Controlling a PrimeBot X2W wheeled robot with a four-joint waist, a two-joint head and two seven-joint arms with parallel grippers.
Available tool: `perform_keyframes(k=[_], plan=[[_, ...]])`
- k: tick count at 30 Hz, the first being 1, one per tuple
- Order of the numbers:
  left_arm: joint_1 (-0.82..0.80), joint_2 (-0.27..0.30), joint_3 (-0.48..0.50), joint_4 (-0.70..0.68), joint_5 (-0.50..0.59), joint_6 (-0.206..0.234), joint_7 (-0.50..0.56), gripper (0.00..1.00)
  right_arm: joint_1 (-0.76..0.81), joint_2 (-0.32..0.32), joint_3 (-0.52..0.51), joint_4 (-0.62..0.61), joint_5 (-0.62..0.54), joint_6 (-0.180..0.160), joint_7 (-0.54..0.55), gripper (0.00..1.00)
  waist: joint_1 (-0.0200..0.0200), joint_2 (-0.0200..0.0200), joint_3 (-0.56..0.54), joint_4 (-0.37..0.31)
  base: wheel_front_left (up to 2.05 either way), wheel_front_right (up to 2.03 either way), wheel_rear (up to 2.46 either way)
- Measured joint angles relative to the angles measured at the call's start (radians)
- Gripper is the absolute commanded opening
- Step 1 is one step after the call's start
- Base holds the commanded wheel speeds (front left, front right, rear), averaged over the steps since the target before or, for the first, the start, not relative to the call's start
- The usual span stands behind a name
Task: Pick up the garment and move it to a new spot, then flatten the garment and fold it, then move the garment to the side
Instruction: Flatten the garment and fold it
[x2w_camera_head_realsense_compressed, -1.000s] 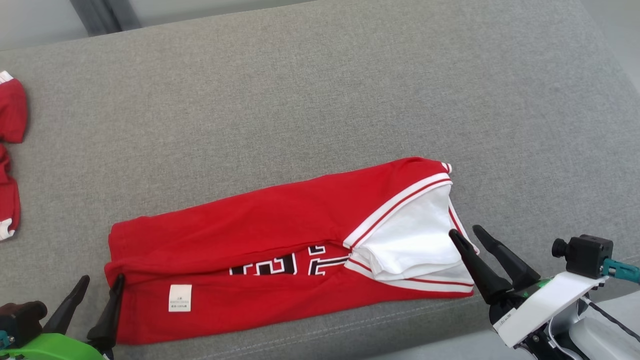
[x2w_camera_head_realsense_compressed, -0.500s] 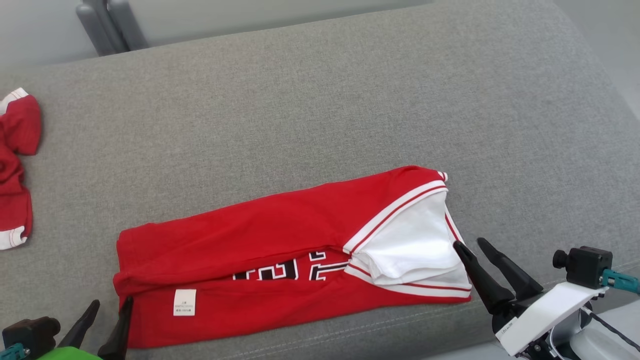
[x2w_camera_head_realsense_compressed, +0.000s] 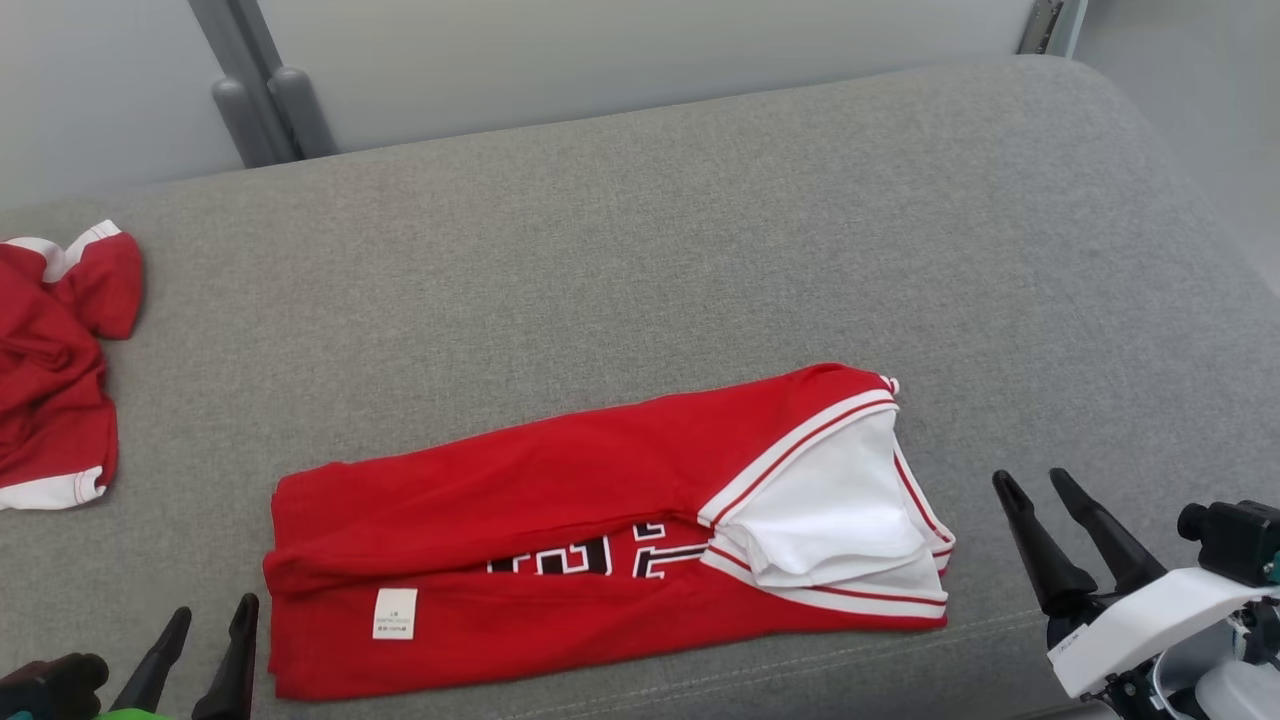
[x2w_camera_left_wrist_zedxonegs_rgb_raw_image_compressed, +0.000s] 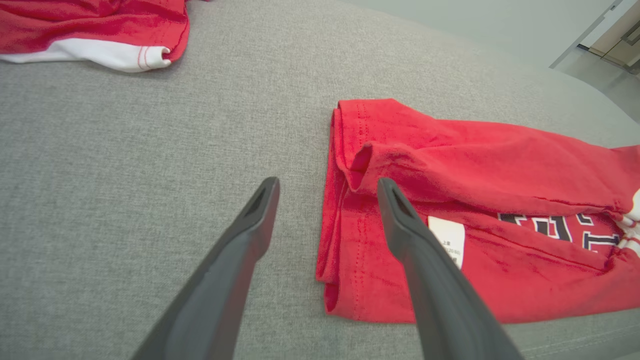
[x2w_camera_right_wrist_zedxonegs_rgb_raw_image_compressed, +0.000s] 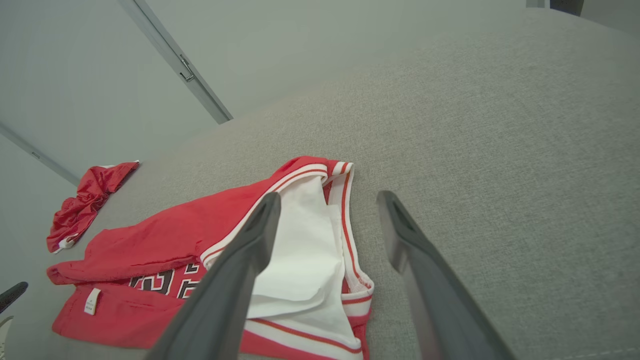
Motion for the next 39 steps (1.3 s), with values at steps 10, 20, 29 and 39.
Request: perform_keyframes(k=[10,20,29,39], plan=[[0.011,-0.054,0.105,-0.153,0.106,0.025,0.0,1.0,0.017,-0.007,-0.067,0.015,-0.131,-0.043,-0.009,1.0,0.0,0.0,-0.032,0.029,0.0,0.0,0.0],[0.122,-0.107,0.148,-0.232,0.205,0.044,0.0,1.0,0.062,0.023,-0.151,0.008,-0.22,-0.059,-0.009,1.0,0.0,0.0,-0.075,0.046,0.0,0.0,0.0],[0.162,-0.132,0.145,-0.294,0.266,0.044,0.0,1.0,0.128,0.077,-0.202,0.018,-0.215,-0.059,-0.011,1.0,0.0,0.0,-0.076,0.069,0.0,0.0,0.0],[0.182,-0.155,0.15,-0.371,0.29,0.043,-0.003,1.0,0.139,0.142,-0.207,0.097,-0.095,-0.016,-0.011,1.0,0.0,0.0,-0.03,0.099,0.0,0.0,0.0]])
